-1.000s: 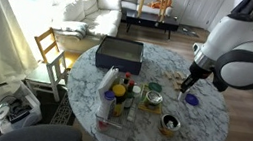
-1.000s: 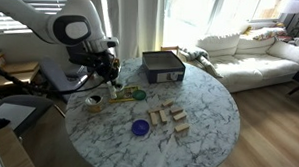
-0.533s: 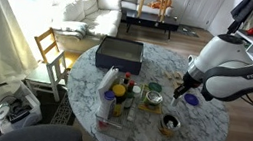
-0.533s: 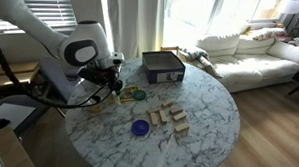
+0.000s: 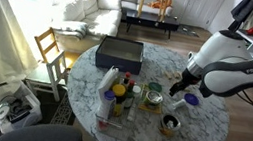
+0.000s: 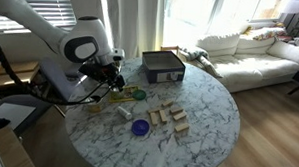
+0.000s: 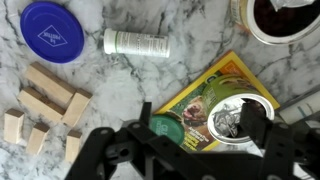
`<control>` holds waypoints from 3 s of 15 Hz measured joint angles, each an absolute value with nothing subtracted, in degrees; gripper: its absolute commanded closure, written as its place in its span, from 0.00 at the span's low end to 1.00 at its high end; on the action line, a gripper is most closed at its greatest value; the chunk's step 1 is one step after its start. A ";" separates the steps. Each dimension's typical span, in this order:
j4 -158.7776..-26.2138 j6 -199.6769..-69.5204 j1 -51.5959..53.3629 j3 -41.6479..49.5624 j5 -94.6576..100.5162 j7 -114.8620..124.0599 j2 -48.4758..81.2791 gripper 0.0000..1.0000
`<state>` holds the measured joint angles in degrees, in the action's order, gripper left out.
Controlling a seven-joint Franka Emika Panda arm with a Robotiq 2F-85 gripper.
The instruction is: Remove the white bottle from the fridge box, then put the far right container and the left container in it
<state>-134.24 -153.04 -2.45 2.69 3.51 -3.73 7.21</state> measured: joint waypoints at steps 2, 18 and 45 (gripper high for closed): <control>-133.45 -152.34 -1.94 2.45 3.61 -1.65 6.39 0.00; -127.64 -147.31 1.54 2.22 6.07 22.98 10.13 0.00; -120.92 -154.97 2.60 3.73 -3.14 24.26 22.39 0.97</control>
<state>-120.92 -154.97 2.60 3.73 -3.14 24.26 22.39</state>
